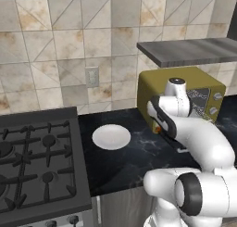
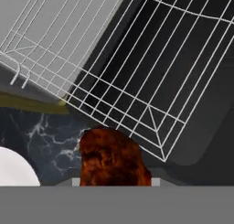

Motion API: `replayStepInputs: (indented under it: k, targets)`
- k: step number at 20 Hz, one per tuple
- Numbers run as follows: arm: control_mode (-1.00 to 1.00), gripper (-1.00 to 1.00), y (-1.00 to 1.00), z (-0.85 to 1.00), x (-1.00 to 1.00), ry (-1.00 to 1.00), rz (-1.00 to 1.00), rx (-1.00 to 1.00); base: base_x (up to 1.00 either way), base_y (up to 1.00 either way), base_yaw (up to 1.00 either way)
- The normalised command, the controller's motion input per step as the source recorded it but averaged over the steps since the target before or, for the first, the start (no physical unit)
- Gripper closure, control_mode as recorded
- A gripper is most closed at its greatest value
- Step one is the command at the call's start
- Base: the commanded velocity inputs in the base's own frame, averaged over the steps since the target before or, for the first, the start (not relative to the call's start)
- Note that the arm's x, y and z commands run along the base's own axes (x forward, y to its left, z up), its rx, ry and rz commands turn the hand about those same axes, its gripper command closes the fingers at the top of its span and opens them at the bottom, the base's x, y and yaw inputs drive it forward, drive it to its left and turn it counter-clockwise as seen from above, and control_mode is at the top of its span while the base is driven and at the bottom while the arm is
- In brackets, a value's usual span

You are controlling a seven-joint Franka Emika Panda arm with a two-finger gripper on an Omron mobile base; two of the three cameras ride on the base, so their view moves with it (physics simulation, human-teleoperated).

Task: Open the toaster oven door. Place the hotdog bun on the top rack in the toaster oven and place the chicken drumstick on the bottom rack.

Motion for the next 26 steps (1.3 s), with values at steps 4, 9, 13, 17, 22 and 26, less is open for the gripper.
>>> replayStepInputs:
  k: [4,9,13,17,22,26]
  targets:
    - [-1.0,1.0,-0.67,0.0,0.23,0.07,-0.1,0.0,0.0,0.0,0.0]
    - [-1.0,1.0,-0.67,0.0,0.31,0.05,-0.05,0.0,0.0,0.0,0.0]
    - [-1.0,1.0,-0.54,-0.01,0.33,0.01,0.01,0.0,0.0,0.0,0.0]
    - [-1.0,1.0,-0.44,-0.04,0.32,0.01,0.09,0.0,0.0,0.0,0.0]
    - [-1.0,1.0,-0.39,-0.07,0.24,0.02,0.07,0.0,0.0,0.0,0.0]
    - [-1.0,1.0,-0.22,-0.15,0.14,0.01,0.0,0.0,0.0,0.0,0.0]
